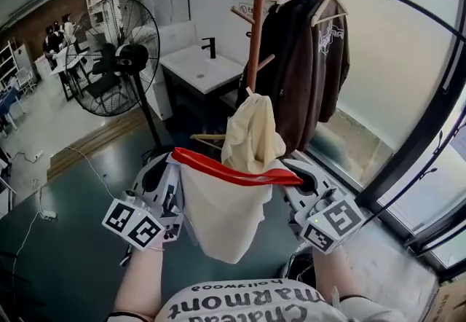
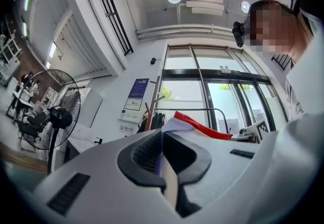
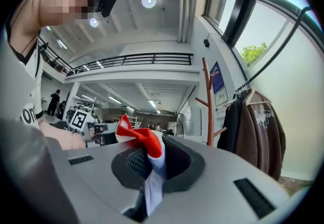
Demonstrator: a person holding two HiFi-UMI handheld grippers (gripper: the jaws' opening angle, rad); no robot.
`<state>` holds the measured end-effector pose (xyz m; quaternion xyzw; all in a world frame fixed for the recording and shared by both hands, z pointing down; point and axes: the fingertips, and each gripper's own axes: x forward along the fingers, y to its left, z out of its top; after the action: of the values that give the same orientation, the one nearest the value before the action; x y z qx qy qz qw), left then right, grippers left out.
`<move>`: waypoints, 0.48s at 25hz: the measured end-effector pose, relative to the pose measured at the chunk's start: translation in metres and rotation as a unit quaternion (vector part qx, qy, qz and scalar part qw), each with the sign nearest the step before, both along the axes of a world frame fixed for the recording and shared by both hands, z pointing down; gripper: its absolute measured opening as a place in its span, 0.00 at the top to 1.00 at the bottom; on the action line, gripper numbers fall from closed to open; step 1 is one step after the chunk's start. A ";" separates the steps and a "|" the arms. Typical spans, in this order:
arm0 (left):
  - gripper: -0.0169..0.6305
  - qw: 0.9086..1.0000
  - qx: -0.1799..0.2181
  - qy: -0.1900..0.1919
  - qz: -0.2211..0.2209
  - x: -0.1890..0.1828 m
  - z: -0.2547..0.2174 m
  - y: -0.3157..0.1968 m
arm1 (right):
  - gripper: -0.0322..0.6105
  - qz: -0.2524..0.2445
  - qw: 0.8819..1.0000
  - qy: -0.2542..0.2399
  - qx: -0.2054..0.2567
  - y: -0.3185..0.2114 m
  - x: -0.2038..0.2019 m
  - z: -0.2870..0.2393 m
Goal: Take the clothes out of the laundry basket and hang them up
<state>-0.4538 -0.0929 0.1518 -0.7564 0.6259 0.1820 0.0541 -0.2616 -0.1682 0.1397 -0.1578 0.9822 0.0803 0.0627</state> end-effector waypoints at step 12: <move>0.95 0.999 0.009 -0.043 -0.014 -0.078 -0.055 -0.097 | 0.90 -0.012 0.998 -0.003 0.063 -0.083 -0.081 -0.054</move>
<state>-0.5317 -0.1898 0.0969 -0.7542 0.6318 0.1546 0.0902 -0.3424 -0.2508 0.0860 -0.1422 0.9768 0.1408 0.0762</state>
